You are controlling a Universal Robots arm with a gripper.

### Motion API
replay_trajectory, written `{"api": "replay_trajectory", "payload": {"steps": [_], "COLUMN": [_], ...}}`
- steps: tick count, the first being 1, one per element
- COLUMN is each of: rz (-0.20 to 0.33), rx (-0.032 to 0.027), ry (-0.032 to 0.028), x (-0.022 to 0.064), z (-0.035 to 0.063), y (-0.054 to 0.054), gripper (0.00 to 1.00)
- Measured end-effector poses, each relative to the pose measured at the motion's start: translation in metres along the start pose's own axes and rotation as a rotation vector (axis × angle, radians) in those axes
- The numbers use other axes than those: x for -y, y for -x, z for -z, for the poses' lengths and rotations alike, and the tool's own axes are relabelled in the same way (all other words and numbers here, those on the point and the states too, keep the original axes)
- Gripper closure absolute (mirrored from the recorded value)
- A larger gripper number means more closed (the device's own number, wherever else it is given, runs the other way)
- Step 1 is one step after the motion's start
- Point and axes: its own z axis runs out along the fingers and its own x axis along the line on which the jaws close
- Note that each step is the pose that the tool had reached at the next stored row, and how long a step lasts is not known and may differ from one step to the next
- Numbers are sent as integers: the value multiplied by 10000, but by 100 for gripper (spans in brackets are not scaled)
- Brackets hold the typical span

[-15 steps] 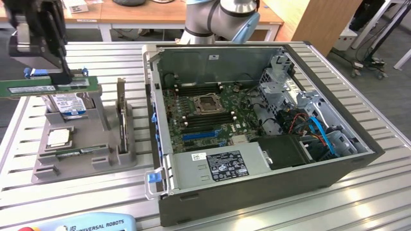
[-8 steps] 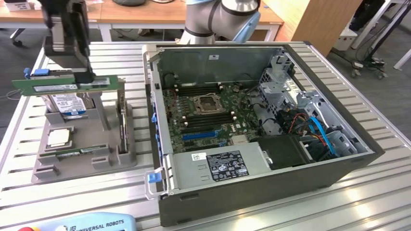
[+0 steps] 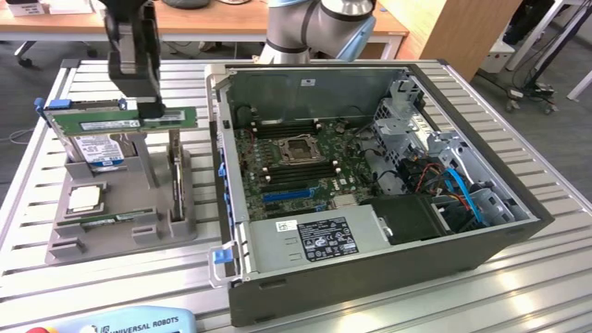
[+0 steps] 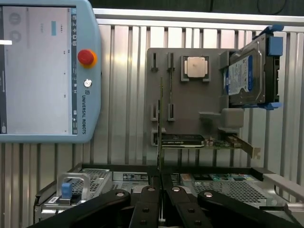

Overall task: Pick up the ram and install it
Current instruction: 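Pick up the ram and move it above insertion slot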

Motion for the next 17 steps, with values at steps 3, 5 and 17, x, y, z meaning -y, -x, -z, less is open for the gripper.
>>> {"api": "replay_trajectory", "payload": {"steps": [3, 5, 17], "rz": [1, 1, 1], "rx": [-1, 1, 3], "ry": [4, 4, 5], "x": [103, 166, 432], "z": [5, 7, 18], "y": [-2, -3, -6], "gripper": [89, 89, 89]}}
